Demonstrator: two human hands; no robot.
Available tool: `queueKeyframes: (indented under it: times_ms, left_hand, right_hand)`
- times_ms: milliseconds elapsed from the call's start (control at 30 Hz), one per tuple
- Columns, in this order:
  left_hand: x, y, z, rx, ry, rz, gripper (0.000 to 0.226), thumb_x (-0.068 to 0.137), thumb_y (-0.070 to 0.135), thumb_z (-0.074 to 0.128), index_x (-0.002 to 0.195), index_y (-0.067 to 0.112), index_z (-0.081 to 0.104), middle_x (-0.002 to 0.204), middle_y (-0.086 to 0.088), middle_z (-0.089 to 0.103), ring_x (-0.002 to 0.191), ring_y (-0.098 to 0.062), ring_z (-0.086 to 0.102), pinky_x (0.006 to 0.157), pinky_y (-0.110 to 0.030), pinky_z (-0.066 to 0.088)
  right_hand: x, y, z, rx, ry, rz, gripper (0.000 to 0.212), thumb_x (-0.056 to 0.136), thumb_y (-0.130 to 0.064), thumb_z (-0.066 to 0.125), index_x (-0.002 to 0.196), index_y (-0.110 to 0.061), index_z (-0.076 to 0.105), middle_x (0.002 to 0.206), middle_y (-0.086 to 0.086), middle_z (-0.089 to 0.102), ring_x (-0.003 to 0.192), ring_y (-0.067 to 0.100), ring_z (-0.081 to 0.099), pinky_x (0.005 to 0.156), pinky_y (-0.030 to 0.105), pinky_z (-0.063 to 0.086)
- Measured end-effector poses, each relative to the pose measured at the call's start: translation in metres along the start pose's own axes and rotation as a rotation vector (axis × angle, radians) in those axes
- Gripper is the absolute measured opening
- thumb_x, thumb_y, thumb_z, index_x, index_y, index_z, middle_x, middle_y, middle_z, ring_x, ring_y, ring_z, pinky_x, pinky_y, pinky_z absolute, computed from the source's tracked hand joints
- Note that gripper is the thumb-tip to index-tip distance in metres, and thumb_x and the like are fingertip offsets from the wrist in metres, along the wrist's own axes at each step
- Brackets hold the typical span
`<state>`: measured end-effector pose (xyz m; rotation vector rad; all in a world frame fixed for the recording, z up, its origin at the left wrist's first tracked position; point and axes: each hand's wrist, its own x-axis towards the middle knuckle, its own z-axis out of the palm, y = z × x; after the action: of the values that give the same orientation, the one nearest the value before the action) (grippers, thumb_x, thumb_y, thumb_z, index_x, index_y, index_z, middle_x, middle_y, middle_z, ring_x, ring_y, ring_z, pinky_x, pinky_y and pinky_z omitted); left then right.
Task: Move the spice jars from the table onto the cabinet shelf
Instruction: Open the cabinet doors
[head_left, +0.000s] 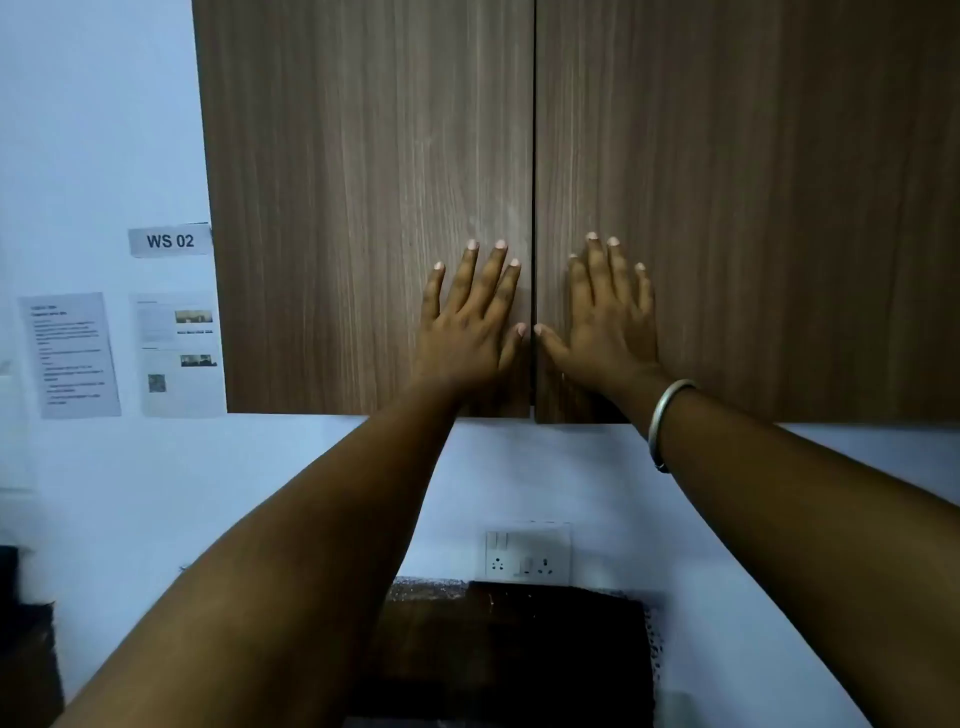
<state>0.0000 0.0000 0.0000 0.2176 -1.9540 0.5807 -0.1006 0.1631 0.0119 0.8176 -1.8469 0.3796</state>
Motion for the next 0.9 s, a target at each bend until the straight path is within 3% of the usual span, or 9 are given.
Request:
queueKeyframes:
  times_ms: [167,267,500,633,700,733,800,833,900]
  left_hand:
    - [0.002,0.0,0.008,0.0,-0.066,0.011,0.075,0.1,0.053,0.019,0.165,0.018,0.012,0.174,-0.009,0.005,0.16,-0.032,0.0,0.127,-0.057,0.006]
    - [0.005,-0.001,0.019,-0.05,-0.177,0.014,0.073,0.102,0.049,0.029,0.165,0.019,0.007,0.175,-0.006,-0.001,0.16,-0.03,-0.009,0.128,-0.056,0.005]
    - [0.009,0.008,0.042,-0.168,-0.361,0.013,0.069,0.103,0.046,0.039,0.164,0.022,0.017,0.174,-0.003,-0.003,0.16,-0.027,-0.012,0.126,-0.059,0.003]
    - [0.017,0.025,0.041,-0.531,-0.401,-0.174,0.055,0.105,0.037,0.041,0.157,0.02,0.038,0.175,-0.004,0.0,0.159,-0.029,-0.011,0.123,-0.063,0.002]
    - [0.019,0.036,0.032,-0.803,-0.364,-0.317,0.045,0.105,0.028,0.043,0.146,0.014,0.053,0.172,-0.006,0.017,0.159,-0.029,0.005,0.125,-0.063,0.011]
    - [0.019,0.041,0.025,-0.961,-0.333,-0.378,0.04,0.105,0.022,0.044,0.139,0.009,0.059,0.166,-0.011,0.031,0.154,-0.031,0.023,0.121,-0.063,0.025]
    - [0.013,0.055,0.008,-1.297,-0.259,-0.431,0.026,0.103,0.011,0.044,0.117,0.002,0.063,0.127,-0.019,0.061,0.114,-0.028,0.062,0.091,-0.055,0.054]
    - [0.008,0.063,-0.003,-1.424,-0.222,-0.436,0.018,0.1,0.01,0.044,0.103,0.004,0.062,0.104,-0.015,0.063,0.09,-0.021,0.065,0.073,-0.044,0.057]
    - [0.0,0.081,-0.026,-1.547,-0.114,-0.403,0.008,0.09,0.011,0.047,0.085,0.008,0.053,0.08,-0.006,0.055,0.068,-0.014,0.055,0.059,-0.03,0.047]
  right_hand:
    - [0.013,-0.012,0.023,0.008,-0.161,0.214,0.12,0.081,-0.084,0.048,0.163,-0.015,-0.004,0.168,0.022,-0.021,0.155,0.047,-0.017,0.124,0.065,0.001]
    - [0.016,-0.017,0.036,0.047,-0.221,0.257,0.131,0.074,-0.088,0.052,0.162,-0.015,-0.013,0.167,0.023,-0.025,0.153,0.049,-0.02,0.122,0.068,0.0]
    - [0.015,-0.016,0.055,0.033,-0.204,0.229,0.126,0.082,-0.074,0.059,0.16,-0.013,-0.017,0.166,0.028,-0.023,0.153,0.052,-0.016,0.122,0.068,0.007]
    - [0.004,-0.014,0.054,0.029,-0.16,0.209,0.123,0.083,-0.068,0.062,0.16,-0.014,-0.016,0.166,0.028,-0.021,0.153,0.052,-0.014,0.122,0.068,0.008]
    - [-0.003,-0.012,0.049,0.067,-0.137,0.191,0.129,0.078,-0.066,0.069,0.16,-0.016,-0.016,0.167,0.026,-0.02,0.154,0.05,-0.013,0.123,0.067,0.008]
    - [-0.007,-0.011,0.044,0.091,-0.117,0.183,0.132,0.074,-0.065,0.072,0.16,-0.017,-0.016,0.168,0.026,-0.018,0.155,0.05,-0.012,0.123,0.067,0.009]
    - [-0.019,-0.007,0.03,0.145,-0.05,0.179,0.135,0.07,-0.063,0.073,0.161,-0.019,-0.015,0.169,0.024,-0.014,0.156,0.047,-0.008,0.123,0.066,0.011]
    - [-0.026,-0.006,0.022,0.184,-0.005,0.178,0.132,0.069,-0.064,0.069,0.161,-0.019,-0.015,0.17,0.022,-0.012,0.157,0.045,-0.006,0.124,0.065,0.011]
    - [-0.042,-0.003,0.001,0.289,0.115,0.191,0.118,0.073,-0.06,0.054,0.163,-0.019,-0.01,0.171,0.019,-0.009,0.158,0.04,-0.007,0.125,0.063,0.009]
